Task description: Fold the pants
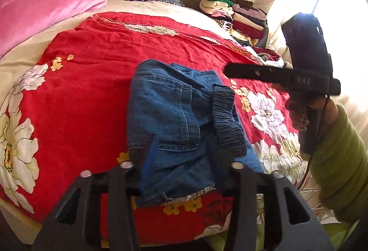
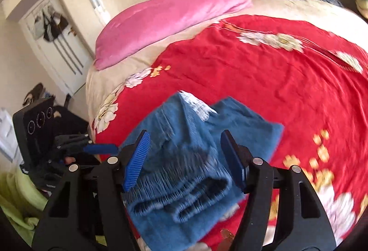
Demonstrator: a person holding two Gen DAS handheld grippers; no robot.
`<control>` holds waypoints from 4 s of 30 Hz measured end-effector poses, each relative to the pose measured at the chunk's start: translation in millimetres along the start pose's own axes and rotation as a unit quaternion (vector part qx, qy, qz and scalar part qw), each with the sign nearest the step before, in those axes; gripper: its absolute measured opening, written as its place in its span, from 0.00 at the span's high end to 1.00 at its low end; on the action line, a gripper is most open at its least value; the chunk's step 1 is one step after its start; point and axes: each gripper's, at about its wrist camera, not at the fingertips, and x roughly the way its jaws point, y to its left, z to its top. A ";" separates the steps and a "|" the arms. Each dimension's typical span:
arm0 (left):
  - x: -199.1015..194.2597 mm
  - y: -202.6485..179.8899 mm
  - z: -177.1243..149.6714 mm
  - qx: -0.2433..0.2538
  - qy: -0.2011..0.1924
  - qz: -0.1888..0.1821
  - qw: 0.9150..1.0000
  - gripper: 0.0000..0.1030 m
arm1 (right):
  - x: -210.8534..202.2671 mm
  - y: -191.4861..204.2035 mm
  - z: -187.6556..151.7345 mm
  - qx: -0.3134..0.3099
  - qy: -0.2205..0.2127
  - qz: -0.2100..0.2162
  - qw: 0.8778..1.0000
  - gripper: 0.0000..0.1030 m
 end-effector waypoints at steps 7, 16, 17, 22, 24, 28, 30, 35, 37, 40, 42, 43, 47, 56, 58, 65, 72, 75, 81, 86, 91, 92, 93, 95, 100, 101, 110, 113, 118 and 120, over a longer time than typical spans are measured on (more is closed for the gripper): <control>23.9 -5.5 -11.5 0.023 0.054 0.008 0.998 0.77 | 38.9 0.9 15.1 -0.035 0.060 -0.032 0.997 0.50; 23.5 -0.1 -17.0 0.013 0.059 0.002 0.998 0.77 | 68.8 21.3 9.9 -0.085 0.104 -0.007 0.991 0.97; 22.9 -0.3 -16.7 0.012 0.057 0.003 0.998 0.77 | 66.9 25.4 13.8 -0.093 0.096 -0.013 0.991 0.97; 20.0 1.2 -16.4 0.005 0.048 0.002 0.999 0.76 | 86.3 34.8 28.8 -0.156 0.107 -0.104 0.977 0.97; 21.1 0.6 -16.5 0.005 0.049 0.002 0.999 0.76 | 100.0 31.1 25.0 -0.161 0.123 -0.118 0.972 0.97; 21.6 -0.6 -17.8 0.007 0.051 0.001 0.999 0.75 | 105.4 17.6 21.4 -0.125 0.118 -0.114 0.979 0.97; 20.9 -0.1 -18.0 0.005 0.052 -0.004 0.999 0.72 | 100.9 17.8 21.2 -0.113 0.108 -0.110 0.982 0.93; 18.9 -4.2 -16.2 0.012 0.052 -0.014 0.998 0.58 | 63.0 20.6 21.2 -0.088 0.056 -0.110 0.988 0.59; 14.5 -4.6 -13.8 0.011 0.046 -0.018 0.999 0.56 | 42.9 21.7 18.5 -0.077 0.034 -0.105 0.991 0.56; -8.6 0.3 -6.2 0.003 0.012 -0.029 0.999 0.48 | 10.1 26.1 10.4 -0.075 -0.002 -0.102 0.992 0.51; -22.0 10.3 -0.3 -0.009 -0.011 -0.019 1.000 0.41 | -10.4 34.7 0.0 -0.088 -0.018 -0.096 0.991 0.47; -26.7 14.9 0.8 -0.016 -0.017 -0.012 1.000 0.41 | -20.5 42.2 -8.2 -0.100 -0.023 -0.089 0.991 0.43; -29.8 38.7 13.3 -0.044 -0.019 0.035 0.998 0.41 | -32.8 76.7 -37.0 -0.167 -0.019 -0.069 0.983 0.41; 27.8 21.7 57.9 0.012 0.063 0.054 0.996 0.69 | 32.6 145.7 -76.4 -0.340 0.060 -0.055 0.937 0.71; 39.9 23.8 62.5 0.011 0.069 0.051 0.996 0.69 | 50.8 146.4 -78.0 -0.360 0.068 -0.063 0.928 0.86; 62.4 33.7 47.0 0.001 0.073 0.045 0.996 0.67 | 60.6 136.2 -98.7 -0.344 0.102 -0.055 0.932 0.96; 50.8 22.8 45.3 0.012 0.055 0.055 0.997 0.60 | 30.0 124.6 -81.6 -0.260 0.076 -0.020 0.962 0.75; 42.4 16.1 46.8 0.021 0.044 0.060 0.997 0.56 | -1.7 119.8 -75.6 -0.245 0.038 -0.036 0.968 0.66; 26.9 3.0 50.6 0.037 0.021 0.073 0.996 0.38 | -58.0 95.3 -65.2 -0.179 -0.035 -0.102 0.978 0.36; 14.4 1.3 53.5 0.035 0.002 0.079 0.996 0.28 | -92.5 67.7 -57.2 -0.124 -0.089 -0.151 0.977 0.22; 7.9 0.8 55.0 0.034 -0.008 0.088 0.996 0.18 | -107.6 44.8 -52.3 -0.072 -0.114 -0.176 0.975 0.17; 7.8 1.8 55.3 0.034 -0.008 0.090 0.995 0.17 | -107.4 42.2 -52.4 -0.065 -0.114 -0.179 0.975 0.17; 8.5 3.3 55.6 0.033 -0.008 0.092 0.995 0.16 | -106.0 39.5 -52.8 -0.059 -0.112 -0.180 0.975 0.16; 9.9 5.8 55.4 0.031 -0.006 0.099 0.995 0.15 | -98.2 34.2 -52.8 -0.043 -0.106 -0.188 0.976 0.15; 16.2 12.8 52.7 0.029 0.002 0.114 0.993 0.15 | -78.3 24.5 -55.7 -0.008 -0.084 -0.190 0.978 0.15; 17.4 13.9 52.3 0.027 0.003 0.115 0.993 0.15 | -73.3 21.8 -55.6 0.001 -0.080 -0.189 0.979 0.15; 28.7 22.1 48.0 0.018 0.013 0.123 0.992 0.15 | -41.2 7.6 -61.8 0.060 -0.051 -0.177 0.981 0.15; 35.4 26.9 45.9 0.010 0.020 0.121 0.992 0.15 | -35.1 0.1 -64.0 0.081 -0.045 -0.171 0.981 0.19; 46.7 32.4 41.8 -0.004 0.030 0.110 0.993 0.15 | -22.8 -9.0 -67.5 0.105 -0.033 -0.151 0.982 0.28; 53.7 34.3 39.3 -0.009 0.036 0.107 0.994 0.15 | -14.5 -12.7 -68.6 0.115 -0.025 -0.137 0.984 0.31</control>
